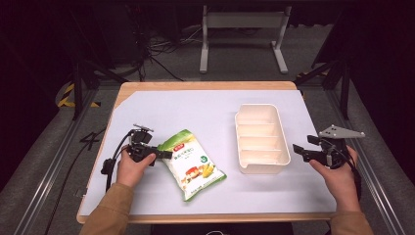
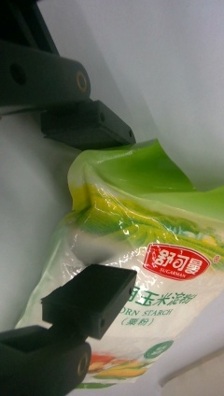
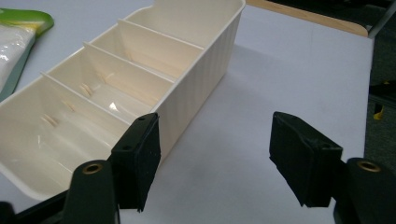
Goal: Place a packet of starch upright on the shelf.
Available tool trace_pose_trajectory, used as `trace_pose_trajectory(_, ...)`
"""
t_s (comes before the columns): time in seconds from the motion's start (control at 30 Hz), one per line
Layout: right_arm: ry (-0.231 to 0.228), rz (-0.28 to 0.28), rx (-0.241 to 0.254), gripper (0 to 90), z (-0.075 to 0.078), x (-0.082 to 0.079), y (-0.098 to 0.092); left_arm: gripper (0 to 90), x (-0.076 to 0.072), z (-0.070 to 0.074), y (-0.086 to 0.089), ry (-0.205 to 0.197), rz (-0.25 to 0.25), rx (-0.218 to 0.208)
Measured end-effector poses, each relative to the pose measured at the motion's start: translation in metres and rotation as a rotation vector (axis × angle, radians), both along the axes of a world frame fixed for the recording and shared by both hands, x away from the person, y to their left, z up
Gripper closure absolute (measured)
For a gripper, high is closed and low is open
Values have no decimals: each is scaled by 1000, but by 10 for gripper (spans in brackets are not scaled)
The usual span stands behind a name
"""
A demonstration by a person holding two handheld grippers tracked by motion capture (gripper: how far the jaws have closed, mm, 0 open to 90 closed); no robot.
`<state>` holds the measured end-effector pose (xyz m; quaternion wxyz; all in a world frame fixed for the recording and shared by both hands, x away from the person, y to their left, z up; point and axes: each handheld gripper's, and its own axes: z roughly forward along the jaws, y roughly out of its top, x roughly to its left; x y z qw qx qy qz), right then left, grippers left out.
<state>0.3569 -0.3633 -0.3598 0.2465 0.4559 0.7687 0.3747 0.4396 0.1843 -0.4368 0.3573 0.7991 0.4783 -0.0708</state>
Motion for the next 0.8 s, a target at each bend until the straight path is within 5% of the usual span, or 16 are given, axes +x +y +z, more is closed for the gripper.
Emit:
trace_pose_trajectory(0.33,-7,24,21,367,2,-1,2,681,-6,0,-8,-6,-29,-8)
trace_pose_trajectory(0.63,-20,55,28,487,6,-4,3,746,-10,5,-12,-54,-24,6)
trace_pose_trajectory(0.8,-21,61,18,571,8,-6,4,759,-13,14,-10,-83,-37,-24)
